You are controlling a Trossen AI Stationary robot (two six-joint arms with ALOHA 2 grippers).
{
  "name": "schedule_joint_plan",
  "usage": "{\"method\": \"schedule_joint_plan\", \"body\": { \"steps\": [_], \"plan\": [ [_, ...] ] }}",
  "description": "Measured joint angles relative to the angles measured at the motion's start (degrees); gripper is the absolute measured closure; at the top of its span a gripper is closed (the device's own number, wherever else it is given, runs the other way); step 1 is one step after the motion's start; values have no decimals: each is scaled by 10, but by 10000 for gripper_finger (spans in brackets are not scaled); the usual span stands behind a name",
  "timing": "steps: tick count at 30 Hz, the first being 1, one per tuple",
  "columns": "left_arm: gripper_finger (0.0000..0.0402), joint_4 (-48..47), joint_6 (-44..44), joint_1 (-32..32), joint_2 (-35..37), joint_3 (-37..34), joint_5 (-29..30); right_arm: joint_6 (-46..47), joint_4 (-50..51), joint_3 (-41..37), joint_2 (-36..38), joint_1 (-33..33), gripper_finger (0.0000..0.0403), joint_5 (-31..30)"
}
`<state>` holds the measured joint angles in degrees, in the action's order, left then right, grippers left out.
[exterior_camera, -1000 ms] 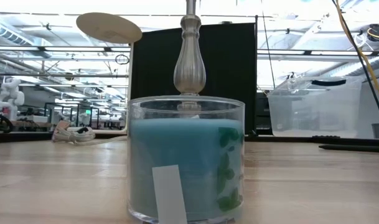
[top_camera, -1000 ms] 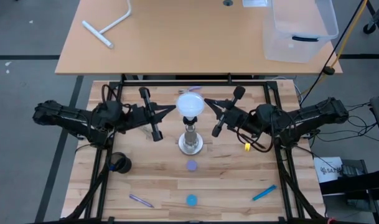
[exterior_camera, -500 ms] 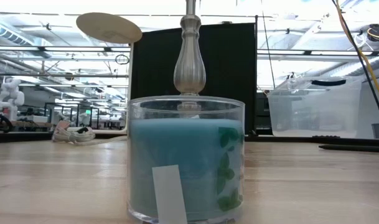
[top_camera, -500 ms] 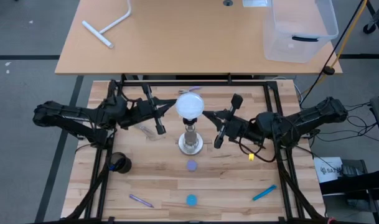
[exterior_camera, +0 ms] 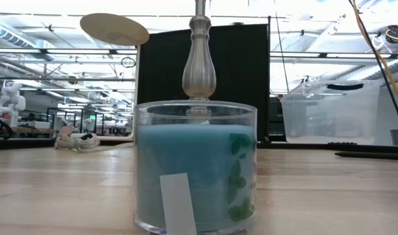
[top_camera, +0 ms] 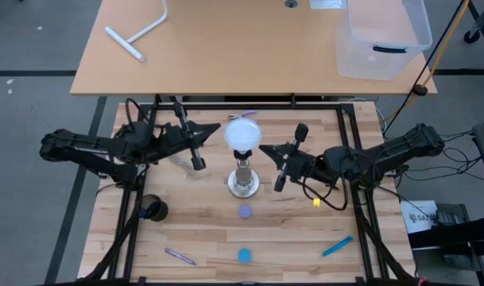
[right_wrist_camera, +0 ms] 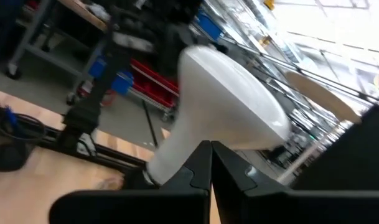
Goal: Screw lightbulb
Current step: Insert the lightbulb into the silver lamp socket
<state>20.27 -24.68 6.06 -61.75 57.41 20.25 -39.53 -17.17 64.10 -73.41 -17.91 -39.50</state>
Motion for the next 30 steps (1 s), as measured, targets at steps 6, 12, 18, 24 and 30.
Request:
{"method": "schedule_joint_plan", "body": {
  "steps": [6,12,18,24,30],
  "plan": [
    [401,4,-26,34,3,0,-6,-3,-13,0,0,26,403,-11],
    [401,3,-28,54,1,0,-19,-32,-46,0,0,52,403,-10],
    [401,3,-28,54,-12,0,-19,-51,-67,0,1,66,403,-6],
    [401,10,-26,49,-24,0,-19,-51,-71,0,1,70,403,-6],
    [401,15,-26,41,-24,0,-15,-51,-71,0,1,69,403,19]
  ]
}}
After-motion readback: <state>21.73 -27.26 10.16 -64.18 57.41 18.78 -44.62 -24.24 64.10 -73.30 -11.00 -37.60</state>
